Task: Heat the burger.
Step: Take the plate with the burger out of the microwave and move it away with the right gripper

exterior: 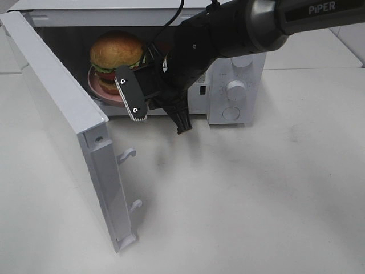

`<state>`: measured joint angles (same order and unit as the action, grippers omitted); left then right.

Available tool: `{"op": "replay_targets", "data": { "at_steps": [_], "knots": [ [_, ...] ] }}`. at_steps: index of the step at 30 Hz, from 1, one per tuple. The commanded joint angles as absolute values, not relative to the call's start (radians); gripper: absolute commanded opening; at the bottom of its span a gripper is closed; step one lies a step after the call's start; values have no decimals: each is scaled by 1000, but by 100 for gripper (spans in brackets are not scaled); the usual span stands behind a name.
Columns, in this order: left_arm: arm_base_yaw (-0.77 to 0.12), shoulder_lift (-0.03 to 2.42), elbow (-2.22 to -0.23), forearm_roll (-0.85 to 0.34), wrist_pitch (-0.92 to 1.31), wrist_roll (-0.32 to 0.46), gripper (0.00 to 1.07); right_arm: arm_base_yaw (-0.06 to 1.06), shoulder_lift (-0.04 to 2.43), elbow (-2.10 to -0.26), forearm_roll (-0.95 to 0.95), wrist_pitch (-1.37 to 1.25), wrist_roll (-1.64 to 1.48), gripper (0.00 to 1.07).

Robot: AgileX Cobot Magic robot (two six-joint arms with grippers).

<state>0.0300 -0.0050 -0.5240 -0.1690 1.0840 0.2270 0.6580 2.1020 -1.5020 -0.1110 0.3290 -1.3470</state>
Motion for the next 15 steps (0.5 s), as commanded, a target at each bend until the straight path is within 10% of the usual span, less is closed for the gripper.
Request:
{"op": "replay_targets", "data": {
  "at_steps": [1,15],
  "knots": [
    [30,-24,-522,-176,1081,223,96,637,2049,-1482,-36,268,-1443,0],
    [30,-24,-522,-176,1081,223,96,605,1929,-1336,248,258,-1788,0]
  ]
}}
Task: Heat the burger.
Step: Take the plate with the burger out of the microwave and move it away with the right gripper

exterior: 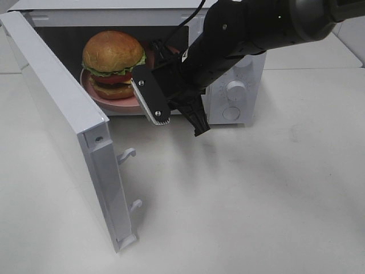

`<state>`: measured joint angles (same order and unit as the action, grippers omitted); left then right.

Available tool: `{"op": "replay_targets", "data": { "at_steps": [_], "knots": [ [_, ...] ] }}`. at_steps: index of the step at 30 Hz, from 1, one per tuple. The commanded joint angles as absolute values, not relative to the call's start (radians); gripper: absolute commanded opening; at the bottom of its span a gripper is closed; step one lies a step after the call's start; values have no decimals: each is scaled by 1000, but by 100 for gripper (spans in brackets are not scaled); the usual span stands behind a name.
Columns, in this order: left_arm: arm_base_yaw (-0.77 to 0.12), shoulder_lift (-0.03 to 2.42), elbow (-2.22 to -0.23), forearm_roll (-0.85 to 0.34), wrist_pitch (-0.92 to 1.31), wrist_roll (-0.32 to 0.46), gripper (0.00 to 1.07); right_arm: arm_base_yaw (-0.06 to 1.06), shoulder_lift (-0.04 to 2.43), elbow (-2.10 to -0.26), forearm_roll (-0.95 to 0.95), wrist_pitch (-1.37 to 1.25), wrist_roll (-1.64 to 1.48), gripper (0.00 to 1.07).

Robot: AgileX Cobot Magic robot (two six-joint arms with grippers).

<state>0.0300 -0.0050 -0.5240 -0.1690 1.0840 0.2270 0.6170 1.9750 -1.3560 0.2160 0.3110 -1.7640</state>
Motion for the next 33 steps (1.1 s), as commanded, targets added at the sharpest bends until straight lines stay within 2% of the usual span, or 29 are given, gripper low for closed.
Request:
{"op": "replay_targets", "data": {
  "at_steps": [1,33],
  "knots": [
    [30,-24,-522,-176,1081,223,96,605,1910,-1310,249,258,-1798,0],
    [30,-24,-522,-176,1081,223,96,606,1511,-826,298,202,-1788,0]
  ]
}}
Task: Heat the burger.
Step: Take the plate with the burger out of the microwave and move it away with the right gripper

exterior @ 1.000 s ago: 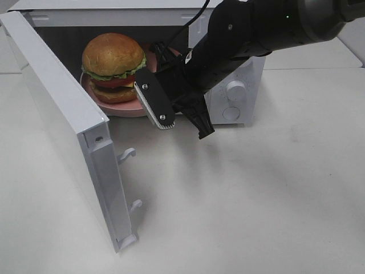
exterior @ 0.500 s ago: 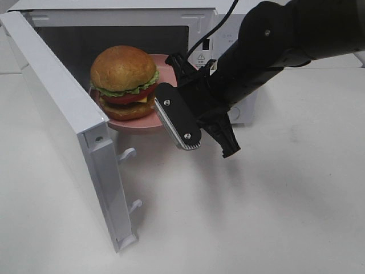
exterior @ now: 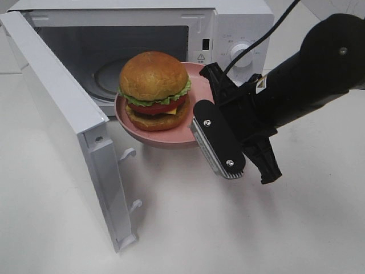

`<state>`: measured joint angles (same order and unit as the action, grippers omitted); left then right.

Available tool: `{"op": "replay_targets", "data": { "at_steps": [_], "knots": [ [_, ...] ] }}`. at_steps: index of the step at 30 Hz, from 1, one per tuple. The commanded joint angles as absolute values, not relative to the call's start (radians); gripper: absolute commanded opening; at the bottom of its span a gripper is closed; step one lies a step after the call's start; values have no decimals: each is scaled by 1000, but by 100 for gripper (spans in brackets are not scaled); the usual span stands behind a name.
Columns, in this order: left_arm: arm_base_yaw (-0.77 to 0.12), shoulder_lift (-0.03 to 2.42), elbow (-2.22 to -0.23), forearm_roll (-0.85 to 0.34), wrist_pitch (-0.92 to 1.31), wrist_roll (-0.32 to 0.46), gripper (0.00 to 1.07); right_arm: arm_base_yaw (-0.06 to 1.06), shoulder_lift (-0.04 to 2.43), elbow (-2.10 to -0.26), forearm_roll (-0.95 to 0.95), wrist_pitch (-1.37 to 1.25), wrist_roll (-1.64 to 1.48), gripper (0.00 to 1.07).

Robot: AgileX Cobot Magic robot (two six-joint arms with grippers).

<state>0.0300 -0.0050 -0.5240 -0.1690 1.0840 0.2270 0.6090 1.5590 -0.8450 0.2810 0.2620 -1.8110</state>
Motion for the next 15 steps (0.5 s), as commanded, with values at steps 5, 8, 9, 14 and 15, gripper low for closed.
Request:
{"op": "replay_targets", "data": {
  "at_steps": [5,8,9,14,15],
  "knots": [
    [30,-24,-522,-176,1081,223,96,606,1445,-759,298,202,-1746,0],
    [30,-24,-522,-176,1081,223,96,606,1429,-744,298,202,-1742,0],
    [30,-24,-522,-176,1081,223,96,606,1400,-717,298,202,-1733,0],
    [30,-24,-522,-176,1081,223,96,606,1316,-649,295,202,-1709,0],
    [30,-24,-522,-176,1081,223,96,606,1298,-635,294,202,-1706,0]
  ]
}}
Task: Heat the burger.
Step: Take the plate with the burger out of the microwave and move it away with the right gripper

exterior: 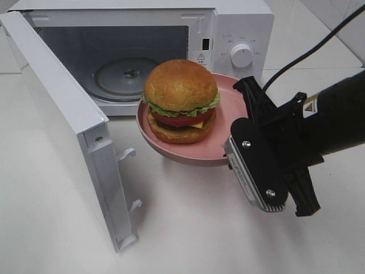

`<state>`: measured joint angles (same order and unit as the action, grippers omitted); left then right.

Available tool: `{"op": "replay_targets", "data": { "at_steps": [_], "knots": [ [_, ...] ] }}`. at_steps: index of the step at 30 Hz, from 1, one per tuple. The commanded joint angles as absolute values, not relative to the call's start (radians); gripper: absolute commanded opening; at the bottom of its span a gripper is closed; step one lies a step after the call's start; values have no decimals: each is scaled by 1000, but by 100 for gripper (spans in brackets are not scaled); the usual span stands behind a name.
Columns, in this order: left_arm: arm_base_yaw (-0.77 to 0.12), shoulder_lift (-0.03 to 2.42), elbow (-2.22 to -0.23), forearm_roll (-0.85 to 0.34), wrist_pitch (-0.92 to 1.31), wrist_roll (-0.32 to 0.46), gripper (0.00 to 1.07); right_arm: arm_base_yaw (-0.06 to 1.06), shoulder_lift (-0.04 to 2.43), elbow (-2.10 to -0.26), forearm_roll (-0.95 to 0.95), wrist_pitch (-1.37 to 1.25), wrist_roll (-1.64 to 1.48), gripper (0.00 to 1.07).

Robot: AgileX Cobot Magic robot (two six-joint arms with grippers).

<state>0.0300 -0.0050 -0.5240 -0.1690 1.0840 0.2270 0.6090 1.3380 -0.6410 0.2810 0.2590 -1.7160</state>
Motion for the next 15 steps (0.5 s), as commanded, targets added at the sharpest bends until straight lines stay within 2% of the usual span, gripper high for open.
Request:
{"op": "replay_targets", "data": {
  "at_steps": [1,9,15],
  "knots": [
    [30,-24,-522,-176,1081,223,96,606,1263,-607,294,203,-1704,0],
    [30,-24,-522,-176,1081,223,96,606,1134,-527,233,224,-1591,0],
    [30,-24,-522,-176,1081,223,96,606,1018,-478,70,298,-1427,0]
  ]
}}
